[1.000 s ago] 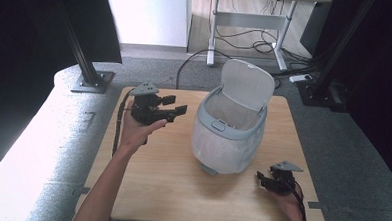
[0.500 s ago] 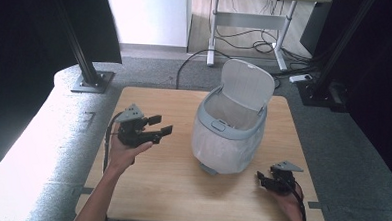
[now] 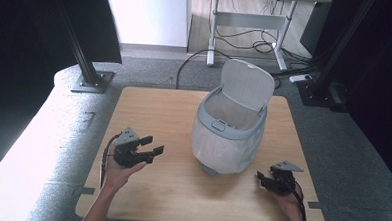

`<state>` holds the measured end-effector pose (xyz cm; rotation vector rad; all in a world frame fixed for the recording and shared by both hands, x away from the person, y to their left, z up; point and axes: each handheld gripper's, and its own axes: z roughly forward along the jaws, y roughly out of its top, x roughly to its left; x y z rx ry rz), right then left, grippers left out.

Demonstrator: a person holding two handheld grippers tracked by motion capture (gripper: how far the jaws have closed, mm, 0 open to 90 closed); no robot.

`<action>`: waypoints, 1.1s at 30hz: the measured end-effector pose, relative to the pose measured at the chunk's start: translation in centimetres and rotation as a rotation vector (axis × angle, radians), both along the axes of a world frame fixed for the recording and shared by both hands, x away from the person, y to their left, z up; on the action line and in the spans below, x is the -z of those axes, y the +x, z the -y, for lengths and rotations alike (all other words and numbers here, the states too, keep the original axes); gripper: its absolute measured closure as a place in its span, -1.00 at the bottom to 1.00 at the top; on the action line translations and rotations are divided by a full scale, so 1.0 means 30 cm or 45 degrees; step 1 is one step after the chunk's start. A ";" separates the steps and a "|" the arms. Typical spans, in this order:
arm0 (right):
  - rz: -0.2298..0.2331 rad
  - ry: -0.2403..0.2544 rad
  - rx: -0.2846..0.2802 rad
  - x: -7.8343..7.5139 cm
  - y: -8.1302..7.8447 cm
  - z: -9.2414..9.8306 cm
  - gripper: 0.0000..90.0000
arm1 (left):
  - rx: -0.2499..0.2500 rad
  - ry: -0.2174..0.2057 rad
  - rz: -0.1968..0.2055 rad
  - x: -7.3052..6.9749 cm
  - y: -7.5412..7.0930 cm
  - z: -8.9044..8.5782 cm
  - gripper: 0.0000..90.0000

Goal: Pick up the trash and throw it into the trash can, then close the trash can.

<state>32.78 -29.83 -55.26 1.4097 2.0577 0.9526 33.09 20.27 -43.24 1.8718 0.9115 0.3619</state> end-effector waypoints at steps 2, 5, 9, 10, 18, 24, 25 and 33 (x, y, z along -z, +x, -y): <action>0.000 0.001 0.001 0.000 0.000 0.000 -0.18 | 0.005 -0.001 -0.011 0.015 -0.001 0.001 -0.13; 0.000 0.003 0.002 0.000 0.000 0.000 -0.19 | 0.005 0.006 -0.025 0.030 0.004 0.004 -0.13; 0.003 -0.005 -0.008 -0.001 -0.001 0.002 -0.23 | 0.003 -0.007 -0.034 0.048 0.005 0.002 -0.12; 0.016 -0.018 -0.010 -0.002 -0.003 0.004 -0.23 | 0.001 -0.008 -0.039 0.054 0.005 0.002 -0.12; 0.163 0.033 0.009 -0.099 -0.027 0.043 -0.26 | 0.000 -0.006 -0.052 0.066 0.005 -0.003 -0.13; 0.235 0.033 -0.016 -0.196 -0.037 0.051 -0.26 | -0.006 -0.020 -0.060 0.071 0.000 -0.015 -0.13; 0.249 0.038 -0.023 -0.220 -0.039 0.056 -0.26 | -0.008 -0.025 -0.061 0.071 0.000 -0.019 -0.13; 0.349 0.120 -0.088 -0.407 -0.029 0.082 -0.26 | -0.034 -0.048 -0.086 0.090 -0.013 -0.051 -0.13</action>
